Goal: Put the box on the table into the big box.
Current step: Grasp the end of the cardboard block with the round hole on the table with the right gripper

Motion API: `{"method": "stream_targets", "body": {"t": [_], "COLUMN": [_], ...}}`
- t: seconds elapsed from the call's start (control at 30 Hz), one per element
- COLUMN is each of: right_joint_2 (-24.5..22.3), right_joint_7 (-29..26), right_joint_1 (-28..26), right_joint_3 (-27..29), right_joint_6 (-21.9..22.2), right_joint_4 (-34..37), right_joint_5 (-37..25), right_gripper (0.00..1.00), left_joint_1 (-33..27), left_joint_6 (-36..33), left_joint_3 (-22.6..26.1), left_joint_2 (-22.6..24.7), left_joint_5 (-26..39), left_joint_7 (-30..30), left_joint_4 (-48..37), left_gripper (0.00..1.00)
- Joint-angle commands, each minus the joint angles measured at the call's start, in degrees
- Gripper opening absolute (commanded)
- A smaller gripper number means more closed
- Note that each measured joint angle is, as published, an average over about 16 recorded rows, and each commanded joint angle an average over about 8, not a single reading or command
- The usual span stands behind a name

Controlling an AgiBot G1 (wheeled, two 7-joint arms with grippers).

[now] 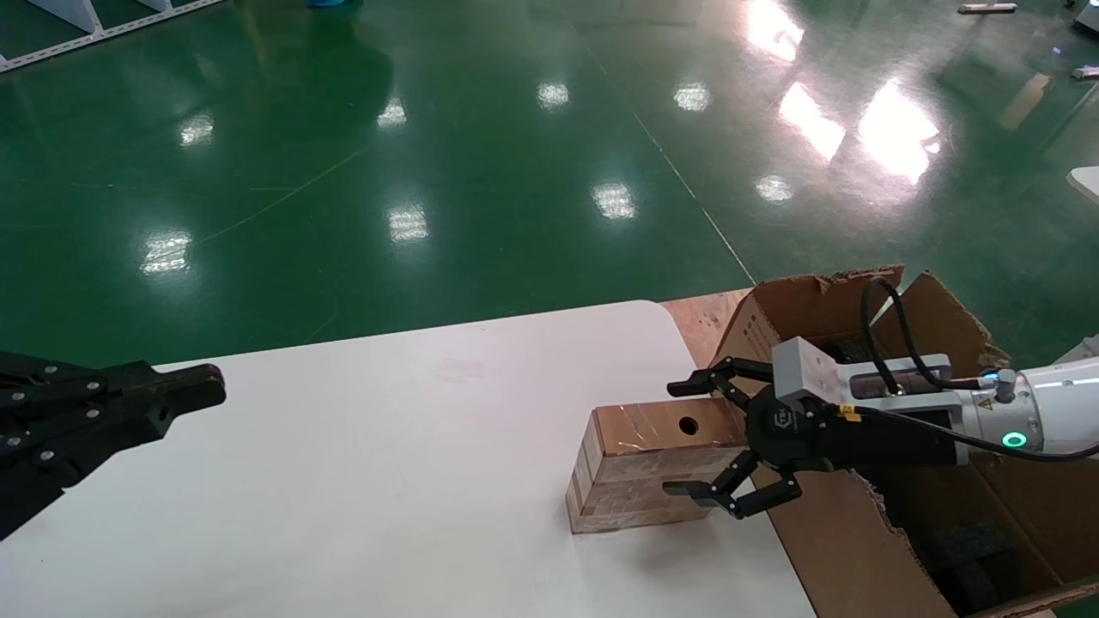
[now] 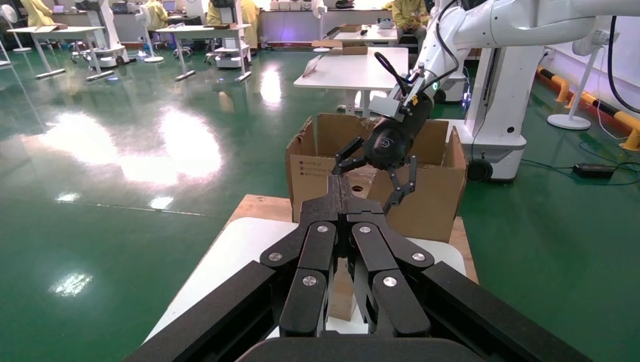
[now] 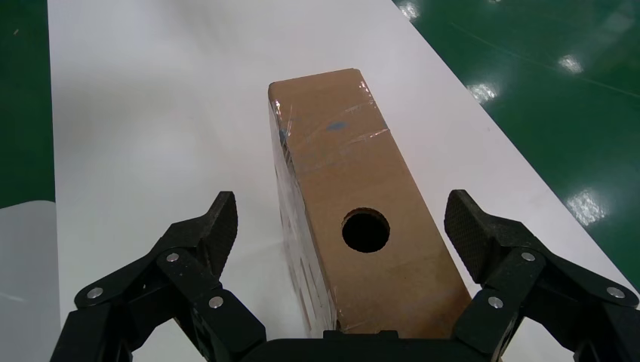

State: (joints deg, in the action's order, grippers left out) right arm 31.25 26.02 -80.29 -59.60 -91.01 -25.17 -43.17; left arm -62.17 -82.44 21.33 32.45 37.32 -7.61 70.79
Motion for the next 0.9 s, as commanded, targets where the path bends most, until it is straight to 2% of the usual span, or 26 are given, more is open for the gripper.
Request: {"method": "stream_targets", "body": {"t": [0.03, 0.23, 0.3, 0.9], "right_joint_2": [0.0, 0.0, 0.0, 0.0], "right_joint_7": [0.0, 0.0, 0.0, -0.1], "right_joint_1": [-0.1, -0.1, 0.0, 0.2], "right_joint_3": [-0.2, 0.0, 0.0, 0.3], "right_joint_6": [0.0, 0.0, 0.0, 0.0], "right_joint_4": [0.1, 0.0, 0.0, -0.1], "right_joint_5": [0.0, 0.0, 0.0, -0.1], "right_gripper": [0.84, 0.09, 0.00, 0.00], "left_joint_1": [0.0, 0.0, 0.0, 0.0], "left_joint_6": [0.0, 0.0, 0.0, 0.0], "left_joint_3": [0.0, 0.0, 0.0, 0.0], "left_joint_2": [0.0, 0.0, 0.0, 0.0], "left_joint_5": [0.0, 0.0, 0.0, 0.0], "left_joint_7": [0.0, 0.0, 0.0, 0.0], "left_joint_4": [0.0, 0.0, 0.0, 0.0], "left_gripper": [1.00, 1.00, 1.00, 1.00]}}
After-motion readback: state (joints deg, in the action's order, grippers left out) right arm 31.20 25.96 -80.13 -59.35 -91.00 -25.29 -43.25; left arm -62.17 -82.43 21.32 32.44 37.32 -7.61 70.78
